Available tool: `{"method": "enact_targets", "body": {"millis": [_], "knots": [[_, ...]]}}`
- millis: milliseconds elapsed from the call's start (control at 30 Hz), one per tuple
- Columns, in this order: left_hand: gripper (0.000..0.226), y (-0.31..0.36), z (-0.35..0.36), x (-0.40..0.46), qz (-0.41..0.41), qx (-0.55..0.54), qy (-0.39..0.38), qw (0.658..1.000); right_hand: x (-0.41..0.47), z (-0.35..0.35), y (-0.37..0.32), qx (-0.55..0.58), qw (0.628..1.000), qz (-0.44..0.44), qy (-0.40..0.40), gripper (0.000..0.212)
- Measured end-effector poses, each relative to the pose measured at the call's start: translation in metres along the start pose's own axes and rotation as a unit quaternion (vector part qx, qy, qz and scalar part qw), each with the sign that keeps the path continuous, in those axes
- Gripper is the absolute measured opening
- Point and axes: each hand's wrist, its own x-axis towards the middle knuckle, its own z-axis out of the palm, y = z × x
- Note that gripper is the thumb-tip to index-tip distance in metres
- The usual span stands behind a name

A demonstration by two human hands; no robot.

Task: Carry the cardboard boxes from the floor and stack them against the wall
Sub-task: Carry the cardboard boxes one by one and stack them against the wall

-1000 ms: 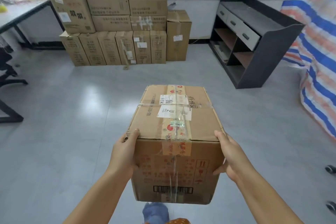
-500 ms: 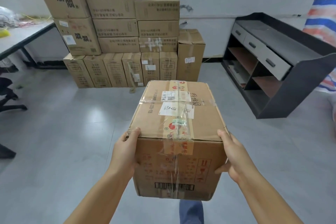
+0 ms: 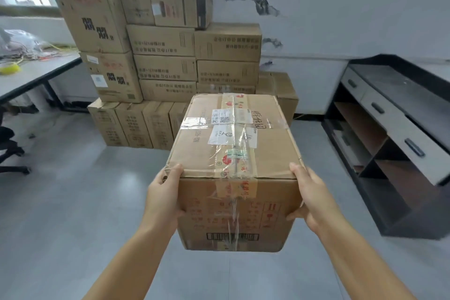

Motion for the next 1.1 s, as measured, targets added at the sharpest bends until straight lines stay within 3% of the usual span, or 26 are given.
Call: {"method": "enact_targets", "body": {"millis": [433, 633, 800, 1100], "knots": [[0.015, 0.138, 0.143, 0.276, 0.105, -0.074, -0.068, 0.989, 0.261, 0.081, -0.182, 0.037, 0.990, -0.134, 0.033, 0.037], [0.014, 0.236, 0.203, 0.406, 0.176, -0.092, -0.131, 0.971, 0.372, 0.126, -0.291, 0.065, 0.982, -0.172, 0.052, 0.019], [0.015, 0.303, 0.253, 0.494, 0.208, -0.099, -0.153, 0.961, 0.452, 0.155, -0.369, 0.072, 0.970, -0.221, 0.070, 0.044], [0.012, 0.366, 0.347, 0.659, 0.239, -0.111, -0.123, 0.957, 0.623, 0.195, -0.465, 0.075, 0.956, -0.281, 0.041, 0.028]]}}
